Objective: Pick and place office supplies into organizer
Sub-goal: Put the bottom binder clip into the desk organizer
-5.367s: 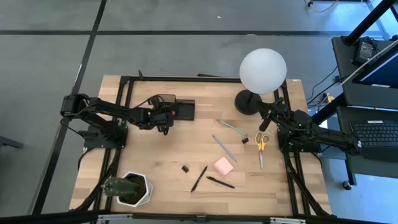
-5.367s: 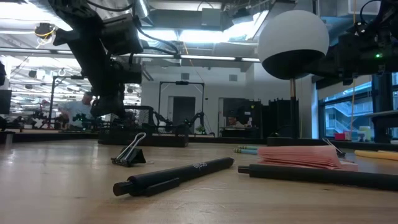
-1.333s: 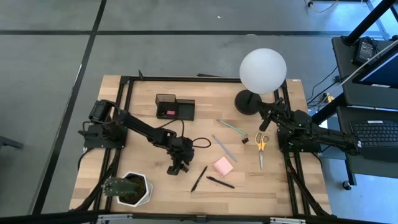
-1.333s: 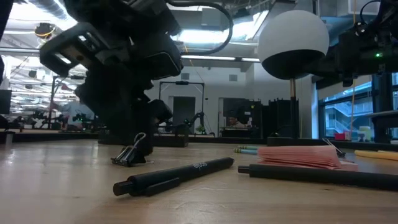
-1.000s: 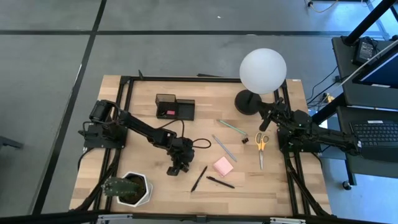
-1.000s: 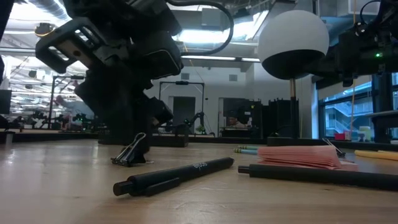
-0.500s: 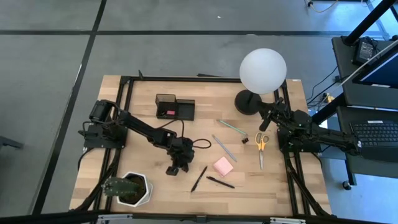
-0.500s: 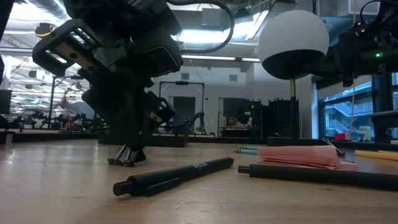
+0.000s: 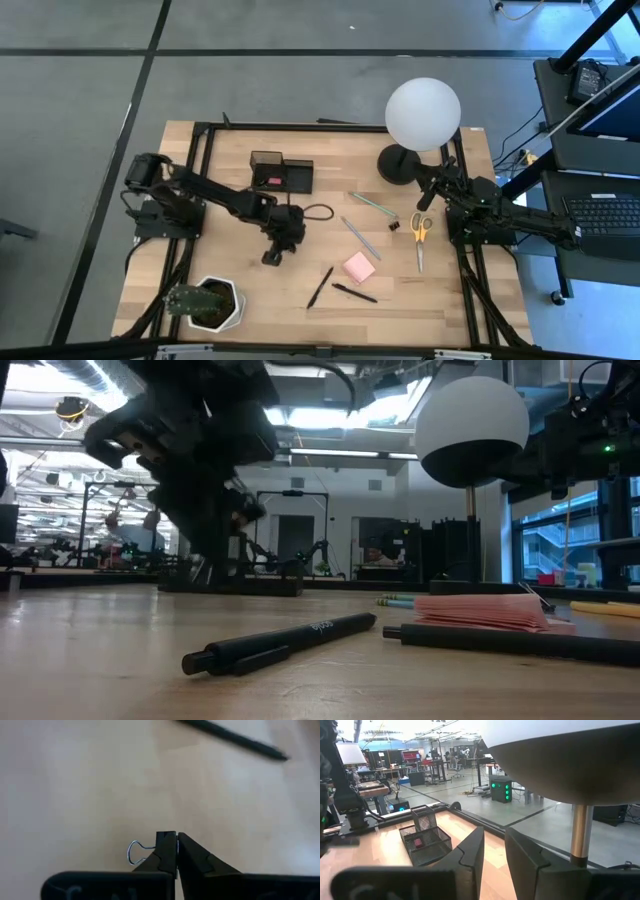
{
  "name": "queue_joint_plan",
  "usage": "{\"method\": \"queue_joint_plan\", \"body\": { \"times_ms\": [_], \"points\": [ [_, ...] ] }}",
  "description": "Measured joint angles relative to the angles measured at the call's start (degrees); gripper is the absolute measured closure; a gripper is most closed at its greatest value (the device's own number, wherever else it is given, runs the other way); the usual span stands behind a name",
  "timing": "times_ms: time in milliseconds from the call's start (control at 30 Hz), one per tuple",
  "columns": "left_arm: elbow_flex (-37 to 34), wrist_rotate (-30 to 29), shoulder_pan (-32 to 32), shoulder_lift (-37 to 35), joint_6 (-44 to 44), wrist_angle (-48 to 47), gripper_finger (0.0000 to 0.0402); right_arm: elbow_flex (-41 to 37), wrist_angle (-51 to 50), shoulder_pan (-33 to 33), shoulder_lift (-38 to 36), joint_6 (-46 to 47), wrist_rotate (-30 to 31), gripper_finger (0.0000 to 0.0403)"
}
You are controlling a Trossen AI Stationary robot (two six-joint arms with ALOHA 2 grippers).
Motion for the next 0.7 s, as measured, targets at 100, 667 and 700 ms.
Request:
{"method": "queue_joint_plan", "body": {
  "times_ms": [100, 667, 700],
  "points": [
    [-0.02, -10.74, 1.02, -4.87, 3.39, -5.1, 0.0398, 0.0, -0.01, 0.0, -0.01, 0.0, 0.0, 0.0322],
    [-0.06, -49.27, 4.77, -9.65, 3.38, -15.71, 0.0398, 0.0, 0.0, 0.0, -0.01, -0.02, 0.02, 0.0322],
    [-0.04, -49.29, 5.05, -8.98, 4.0, -16.03, 0.0398, 0.0, -0.01, 0.01, -0.01, -0.02, 0.02, 0.0322]
  ]
}}
